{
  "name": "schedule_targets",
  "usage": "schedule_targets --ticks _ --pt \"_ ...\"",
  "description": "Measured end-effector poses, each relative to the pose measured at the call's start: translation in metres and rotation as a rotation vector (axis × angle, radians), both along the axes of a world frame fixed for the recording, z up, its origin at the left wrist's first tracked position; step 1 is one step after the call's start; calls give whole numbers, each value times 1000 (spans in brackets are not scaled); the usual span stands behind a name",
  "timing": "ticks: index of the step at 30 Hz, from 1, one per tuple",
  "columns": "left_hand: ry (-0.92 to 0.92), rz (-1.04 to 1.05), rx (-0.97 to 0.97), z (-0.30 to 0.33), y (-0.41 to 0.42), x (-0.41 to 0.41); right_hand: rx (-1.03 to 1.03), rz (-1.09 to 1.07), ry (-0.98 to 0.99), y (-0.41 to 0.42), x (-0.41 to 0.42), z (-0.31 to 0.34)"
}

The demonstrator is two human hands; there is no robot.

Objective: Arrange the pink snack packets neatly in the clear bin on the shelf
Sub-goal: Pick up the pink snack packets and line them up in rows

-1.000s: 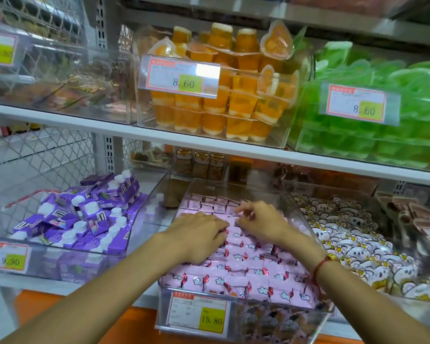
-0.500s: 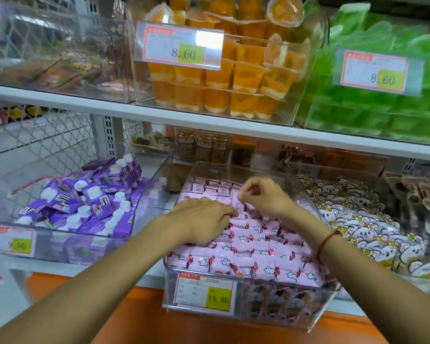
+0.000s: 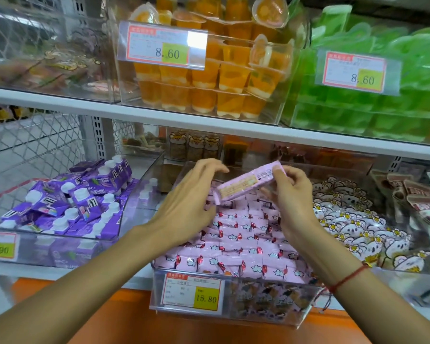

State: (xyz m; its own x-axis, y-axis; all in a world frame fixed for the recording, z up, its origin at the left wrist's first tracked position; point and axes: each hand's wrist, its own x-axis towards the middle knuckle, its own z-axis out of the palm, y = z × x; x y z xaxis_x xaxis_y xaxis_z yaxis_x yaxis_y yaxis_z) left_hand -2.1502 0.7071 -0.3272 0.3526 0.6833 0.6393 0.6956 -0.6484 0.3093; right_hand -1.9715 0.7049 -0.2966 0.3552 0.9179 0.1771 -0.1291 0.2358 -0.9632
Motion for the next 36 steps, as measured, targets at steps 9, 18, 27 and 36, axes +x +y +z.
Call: schedule_targets --ticks 9,18,27,36 --pt "-358 -172 -255 8 -11 1 -166 213 57 -8 -1 3" --pt "-793 -215 -888 23 -16 9 -44 142 -362 -11 -6 -2" --pt "-324 10 -375 23 -24 2 309 331 -1086 -14 -8 -14" --pt "-197 260 -30 1 -51 -51 268 85 -858 4 -4 -11"
